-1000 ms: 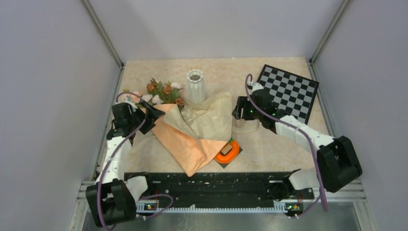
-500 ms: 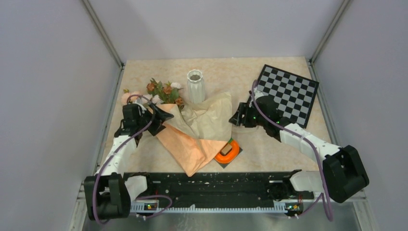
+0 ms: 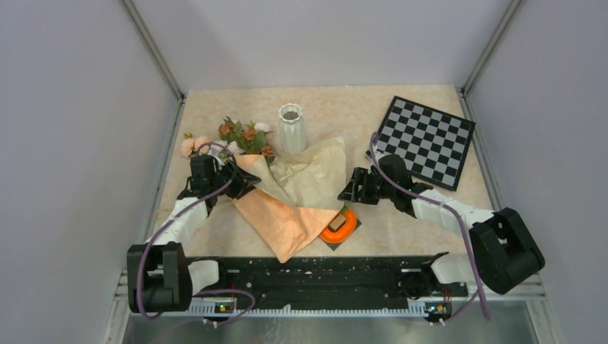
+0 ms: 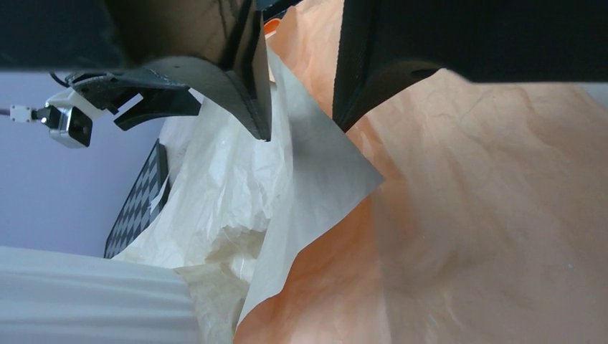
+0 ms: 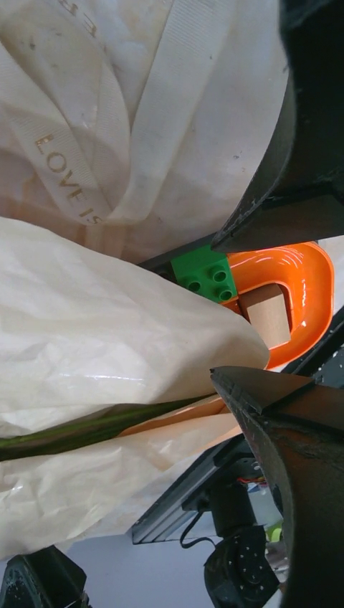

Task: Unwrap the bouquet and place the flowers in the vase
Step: Unfold the wrapping paper at the center of the board.

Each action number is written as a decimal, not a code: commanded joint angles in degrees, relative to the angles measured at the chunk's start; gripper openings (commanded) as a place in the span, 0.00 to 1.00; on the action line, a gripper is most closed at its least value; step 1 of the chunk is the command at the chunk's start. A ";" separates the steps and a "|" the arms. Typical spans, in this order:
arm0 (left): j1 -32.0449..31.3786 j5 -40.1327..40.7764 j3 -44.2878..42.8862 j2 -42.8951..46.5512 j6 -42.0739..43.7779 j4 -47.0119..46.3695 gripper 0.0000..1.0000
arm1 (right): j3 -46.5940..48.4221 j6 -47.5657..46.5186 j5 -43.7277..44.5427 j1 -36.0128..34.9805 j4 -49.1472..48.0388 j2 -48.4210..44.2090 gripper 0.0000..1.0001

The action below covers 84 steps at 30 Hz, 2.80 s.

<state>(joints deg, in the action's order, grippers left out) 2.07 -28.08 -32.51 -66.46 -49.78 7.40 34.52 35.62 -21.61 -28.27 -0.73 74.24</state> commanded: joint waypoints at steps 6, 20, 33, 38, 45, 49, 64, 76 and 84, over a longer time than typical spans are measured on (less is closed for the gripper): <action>-0.25 2.30 -0.68 -1.05 2.46 -2.88 0.00 | -0.97 4.36 -2.46 -0.83 -8.37 2.46 0.59; -0.26 25.99 -7.84 19.03 8.99 29.45 0.01 | 3.77 -3.30 11.71 -2.25 3.74 -2.98 0.60; -0.17 42.15 -15.05 33.43 3.12 50.70 0.06 | 10.48 -6.87 14.84 -16.34 0.28 -2.65 0.57; -0.20 45.42 -17.69 35.31 3.01 55.17 0.09 | 13.28 -6.33 14.16 -24.36 -4.49 4.66 0.56; -0.20 48.87 -19.21 38.02 3.82 59.17 0.11 | 19.29 -6.95 6.34 -32.86 -11.43 18.51 0.48; -0.19 49.97 -19.61 39.46 4.57 60.19 0.29 | 24.02 -7.22 2.83 -35.10 -12.10 25.78 0.43; -0.30 37.47 -29.35 35.18 6.40 54.80 0.84 | 41.39 -10.34 -3.50 -40.23 -4.21 42.93 0.43; -0.17 32.44 -11.86 33.00 -0.10 40.24 0.84 | 44.75 -9.61 0.36 -40.57 -0.62 47.04 0.43; -0.17 30.61 -1.46 28.64 -1.50 28.52 0.83 | 40.85 -11.03 1.79 -40.56 -2.60 40.74 0.50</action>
<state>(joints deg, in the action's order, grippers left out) 1.98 4.67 -36.64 -34.81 -50.09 46.22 77.12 26.55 -21.67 -68.40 -2.13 120.84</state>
